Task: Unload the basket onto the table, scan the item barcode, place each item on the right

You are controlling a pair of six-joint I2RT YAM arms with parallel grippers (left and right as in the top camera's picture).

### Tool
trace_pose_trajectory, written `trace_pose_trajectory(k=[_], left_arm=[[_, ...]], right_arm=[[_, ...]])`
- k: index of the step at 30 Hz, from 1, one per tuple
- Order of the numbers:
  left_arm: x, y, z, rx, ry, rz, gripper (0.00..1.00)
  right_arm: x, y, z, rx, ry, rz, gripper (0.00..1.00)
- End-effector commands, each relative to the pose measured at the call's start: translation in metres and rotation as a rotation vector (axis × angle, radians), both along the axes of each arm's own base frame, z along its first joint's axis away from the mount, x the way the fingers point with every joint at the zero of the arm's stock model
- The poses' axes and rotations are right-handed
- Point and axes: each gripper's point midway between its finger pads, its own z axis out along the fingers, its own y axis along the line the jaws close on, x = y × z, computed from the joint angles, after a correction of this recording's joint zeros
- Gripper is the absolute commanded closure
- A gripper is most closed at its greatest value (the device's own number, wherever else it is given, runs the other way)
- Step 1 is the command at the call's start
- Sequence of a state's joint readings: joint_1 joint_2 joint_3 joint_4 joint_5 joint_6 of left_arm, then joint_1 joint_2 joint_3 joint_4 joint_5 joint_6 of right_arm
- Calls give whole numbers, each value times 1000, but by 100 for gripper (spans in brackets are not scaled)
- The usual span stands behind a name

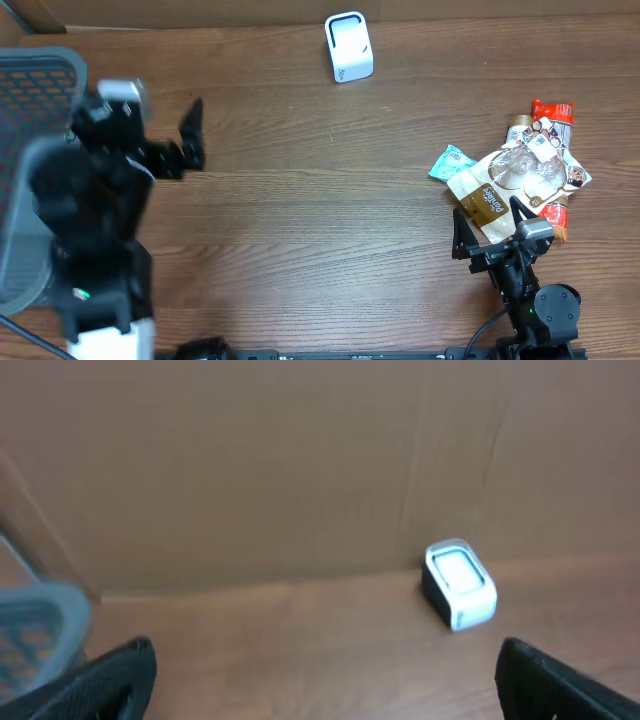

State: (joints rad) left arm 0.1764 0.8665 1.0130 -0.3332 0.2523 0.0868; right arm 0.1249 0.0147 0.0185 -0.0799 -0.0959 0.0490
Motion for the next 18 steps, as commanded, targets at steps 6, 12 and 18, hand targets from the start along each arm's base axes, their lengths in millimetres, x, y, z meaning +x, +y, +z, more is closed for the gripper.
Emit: trace_pose_trajectory(k=[6, 12, 18], left_arm=[[-37, -8, -113, 35, -89, -9, 1], [-59, -7, -164, 94, -127, 13, 1], [-69, -6, -191, 107, -165, 30, 0]], right_arm=[[0, -1, -2, 4, -4, -6, 0], [0, -1, -2, 4, -4, -5, 0], [0, -1, -2, 4, -4, -6, 0]])
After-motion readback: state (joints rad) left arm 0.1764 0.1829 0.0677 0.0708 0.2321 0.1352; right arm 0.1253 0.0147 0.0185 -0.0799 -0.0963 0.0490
